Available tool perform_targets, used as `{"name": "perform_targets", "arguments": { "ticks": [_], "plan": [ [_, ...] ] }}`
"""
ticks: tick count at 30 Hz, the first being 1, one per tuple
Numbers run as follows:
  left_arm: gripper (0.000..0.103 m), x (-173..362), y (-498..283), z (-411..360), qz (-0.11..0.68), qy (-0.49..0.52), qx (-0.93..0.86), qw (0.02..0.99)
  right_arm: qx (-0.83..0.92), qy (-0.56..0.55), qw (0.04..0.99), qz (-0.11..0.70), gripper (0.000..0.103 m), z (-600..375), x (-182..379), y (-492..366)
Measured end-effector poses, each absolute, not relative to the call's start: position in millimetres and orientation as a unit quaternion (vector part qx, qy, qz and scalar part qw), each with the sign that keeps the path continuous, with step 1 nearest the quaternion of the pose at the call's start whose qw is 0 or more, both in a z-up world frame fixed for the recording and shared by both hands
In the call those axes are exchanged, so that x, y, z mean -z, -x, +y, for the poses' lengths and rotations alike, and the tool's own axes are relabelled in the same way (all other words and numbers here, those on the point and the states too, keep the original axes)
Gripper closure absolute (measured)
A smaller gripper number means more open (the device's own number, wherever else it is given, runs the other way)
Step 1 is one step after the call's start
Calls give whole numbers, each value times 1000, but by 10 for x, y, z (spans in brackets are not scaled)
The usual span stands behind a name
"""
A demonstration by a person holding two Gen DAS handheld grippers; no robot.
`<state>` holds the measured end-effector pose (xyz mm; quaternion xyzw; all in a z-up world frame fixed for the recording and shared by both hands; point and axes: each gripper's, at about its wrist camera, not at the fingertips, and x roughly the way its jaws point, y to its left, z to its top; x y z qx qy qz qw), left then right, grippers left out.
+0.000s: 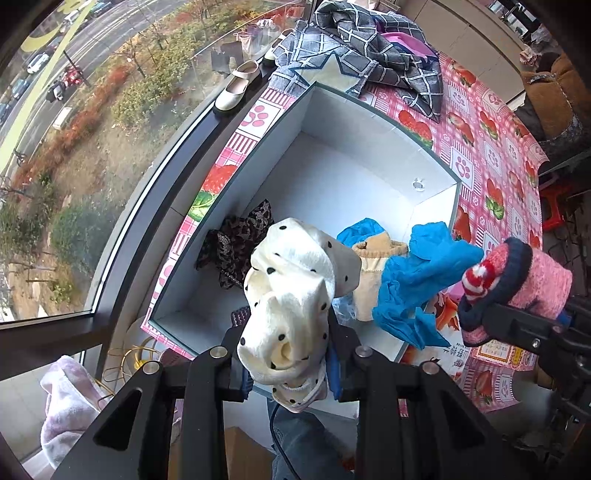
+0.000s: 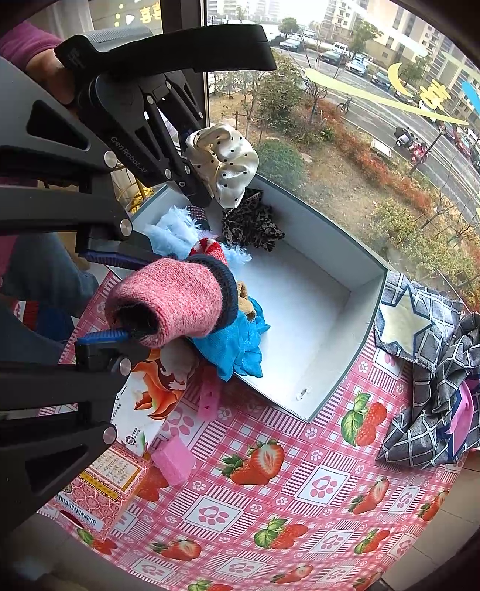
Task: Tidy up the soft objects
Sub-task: 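Lower both tools with the scrunchie and sock into the white box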
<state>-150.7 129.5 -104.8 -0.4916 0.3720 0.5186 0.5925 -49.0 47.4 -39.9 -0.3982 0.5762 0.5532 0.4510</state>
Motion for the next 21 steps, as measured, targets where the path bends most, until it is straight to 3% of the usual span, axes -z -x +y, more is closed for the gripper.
{"name": "perform_targets", "arguments": {
  "ticks": [21],
  "plan": [
    [70,983,1582,1357,372,487,-520,595,-553,352,481,582,74,777,180,257]
  ]
}}
